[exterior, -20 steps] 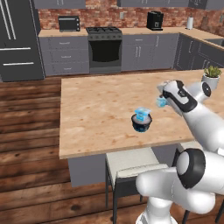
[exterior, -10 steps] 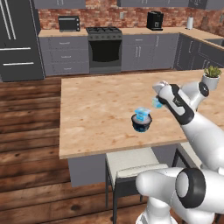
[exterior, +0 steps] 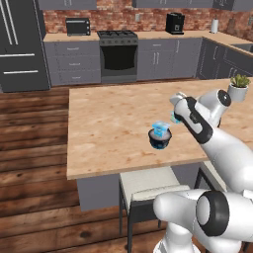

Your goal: Stack the yogurt containers by placing the smaller containers on top of the larger containers.

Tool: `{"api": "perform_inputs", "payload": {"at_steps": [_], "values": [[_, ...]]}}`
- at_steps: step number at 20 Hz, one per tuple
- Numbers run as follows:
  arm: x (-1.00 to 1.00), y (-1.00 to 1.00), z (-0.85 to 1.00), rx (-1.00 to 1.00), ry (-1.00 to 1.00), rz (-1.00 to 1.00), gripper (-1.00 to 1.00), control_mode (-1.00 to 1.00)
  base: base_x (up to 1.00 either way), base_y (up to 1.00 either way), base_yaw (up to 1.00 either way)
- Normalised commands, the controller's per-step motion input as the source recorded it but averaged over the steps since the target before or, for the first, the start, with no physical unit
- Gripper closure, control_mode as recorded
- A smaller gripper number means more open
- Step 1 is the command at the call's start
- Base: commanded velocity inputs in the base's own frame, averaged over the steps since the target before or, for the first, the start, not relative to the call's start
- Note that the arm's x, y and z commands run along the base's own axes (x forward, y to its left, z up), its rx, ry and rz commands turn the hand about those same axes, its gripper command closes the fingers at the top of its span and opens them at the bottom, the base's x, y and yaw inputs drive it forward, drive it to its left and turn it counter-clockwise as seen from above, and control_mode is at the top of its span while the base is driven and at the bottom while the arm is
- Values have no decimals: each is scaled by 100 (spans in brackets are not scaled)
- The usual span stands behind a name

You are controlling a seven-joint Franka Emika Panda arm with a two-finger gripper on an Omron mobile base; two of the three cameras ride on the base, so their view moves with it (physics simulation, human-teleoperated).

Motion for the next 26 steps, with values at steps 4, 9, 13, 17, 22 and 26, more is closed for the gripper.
{"api": "perform_inputs", "payload": {"at_steps": [4, 9, 13, 17, 22, 26], "values": [[0, 0, 0, -1, 0, 0, 100, -100, 0, 0, 0], [0, 0, 0, 0, 0, 0, 100, -100, 0, 0, 0], [-2, 0, 0, 0, 0, 0, 100, -100, 0, 0, 0], [-3, 2, 0, 0, 0, 0, 100, -100, 0, 0, 0], [-7, 7, 0, 0, 0, 0, 100, -100, 0, 0, 0], [-6, 11, 0, 0, 0, 0, 100, -100, 0, 0, 0]]}}
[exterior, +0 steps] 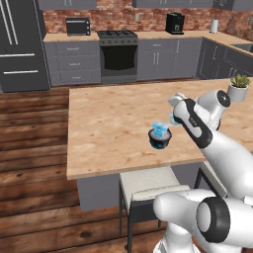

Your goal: Stack the yogurt containers by placing the smaller containers on top of the larger containers.

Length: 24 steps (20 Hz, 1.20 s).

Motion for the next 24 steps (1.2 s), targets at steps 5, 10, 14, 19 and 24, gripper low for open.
{"api": "perform_inputs", "payload": {"at_steps": [5, 10, 14, 19, 24], "values": [[-5, 9, 0, 0, 0, 0, 100, -100, 0, 0, 0], [-9, 0, 0, 0, 0, 0, 100, -100, 0, 0, 0], [-22, 0, 0, 0, -1, 0, 100, -100, 0, 0, 0], [-22, 0, 0, 0, -4, 0, 100, -100, 0, 0, 0], [-7, 0, 0, 0, -5, 0, 100, -100, 0, 0, 0]]}}
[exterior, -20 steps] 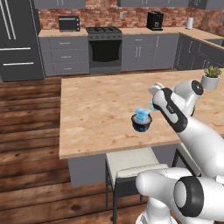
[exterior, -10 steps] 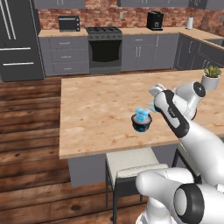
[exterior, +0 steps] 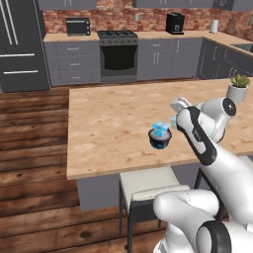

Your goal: Stack the yogurt containers by placing the smaller containers on top of the larger containers.

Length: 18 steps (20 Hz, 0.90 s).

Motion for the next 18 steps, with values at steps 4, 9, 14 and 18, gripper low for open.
{"api": "perform_inputs", "payload": {"at_steps": [4, 9, 14, 18], "values": [[3, 0, 0, 0, -2, 0, 100, -100, 0, 0, 0], [15, 0, 0, 0, 0, 0, 100, -100, 0, 0, 0], [8, 0, -2, 0, 0, 0, 100, -100, 0, 0, 0], [1, 0, -2, 0, 0, 0, 100, -100, 0, 0, 0]]}}
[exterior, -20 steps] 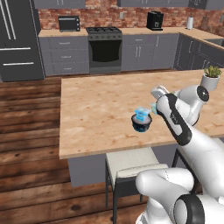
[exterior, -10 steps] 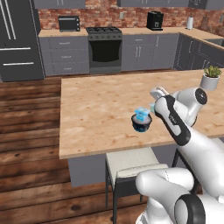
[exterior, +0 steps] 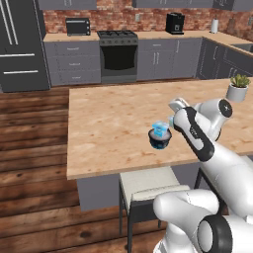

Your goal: Stack the yogurt containers by placing the smaller containers on top of the larger containers.

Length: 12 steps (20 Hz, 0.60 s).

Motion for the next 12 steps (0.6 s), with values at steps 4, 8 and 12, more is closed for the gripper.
{"api": "perform_inputs", "payload": {"at_steps": [4, 8, 12], "values": [[0, 0, -4, 0, 0, 0, 100, -100, 0, 0, 0], [0, 0, -5, 0, 0, 0, 100, -100, 0, 0, 0], [4, 0, -5, 0, 0, 0, 100, -100, 0, 0, 0]]}}
